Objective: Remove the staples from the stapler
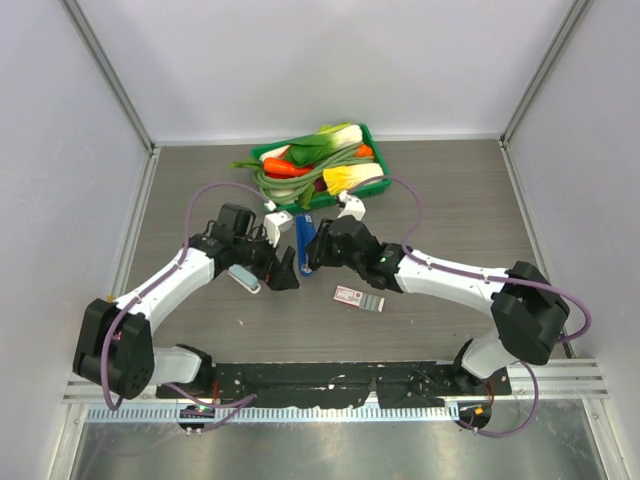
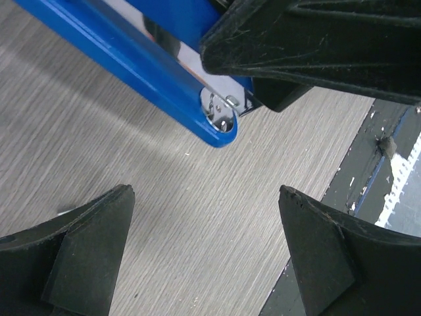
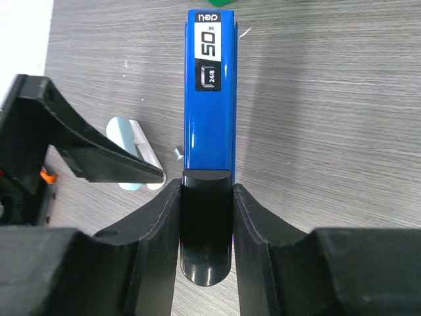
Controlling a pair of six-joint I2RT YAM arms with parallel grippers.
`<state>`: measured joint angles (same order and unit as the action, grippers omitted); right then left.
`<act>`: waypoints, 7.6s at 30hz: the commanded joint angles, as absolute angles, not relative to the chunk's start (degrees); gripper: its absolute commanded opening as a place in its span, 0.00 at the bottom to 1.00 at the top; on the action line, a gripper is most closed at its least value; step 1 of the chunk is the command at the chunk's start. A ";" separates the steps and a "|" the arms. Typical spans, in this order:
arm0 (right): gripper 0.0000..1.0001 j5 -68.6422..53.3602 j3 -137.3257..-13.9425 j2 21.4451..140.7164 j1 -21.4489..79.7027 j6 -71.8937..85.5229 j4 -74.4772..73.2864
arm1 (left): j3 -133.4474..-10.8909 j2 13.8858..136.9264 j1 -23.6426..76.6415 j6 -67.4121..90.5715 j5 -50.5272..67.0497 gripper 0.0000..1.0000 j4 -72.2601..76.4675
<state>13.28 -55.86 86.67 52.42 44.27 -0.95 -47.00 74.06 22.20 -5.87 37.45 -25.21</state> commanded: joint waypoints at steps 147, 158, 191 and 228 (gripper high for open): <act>0.01 -9.85 -39.99 61.00 49.57 34.89 -10.01 | -27.51 83.31 37.17 -44.82 -7.46 0.23 31.36; 0.01 -7.91 -38.23 60.20 50.36 35.68 -9.06 | -25.40 86.66 40.69 -47.29 -11.51 0.22 39.82; 0.01 -1.47 -77.43 98.07 48.08 11.17 -9.76 | -48.87 69.18 13.63 -7.82 30.32 0.71 -16.69; 0.61 18.89 -66.63 94.50 59.48 6.50 5.27 | -46.41 71.19 7.03 -8.09 37.62 0.73 -19.60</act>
<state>13.41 -69.21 102.48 54.72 4.43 -0.97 -46.52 71.40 7.05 -8.34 38.65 -22.48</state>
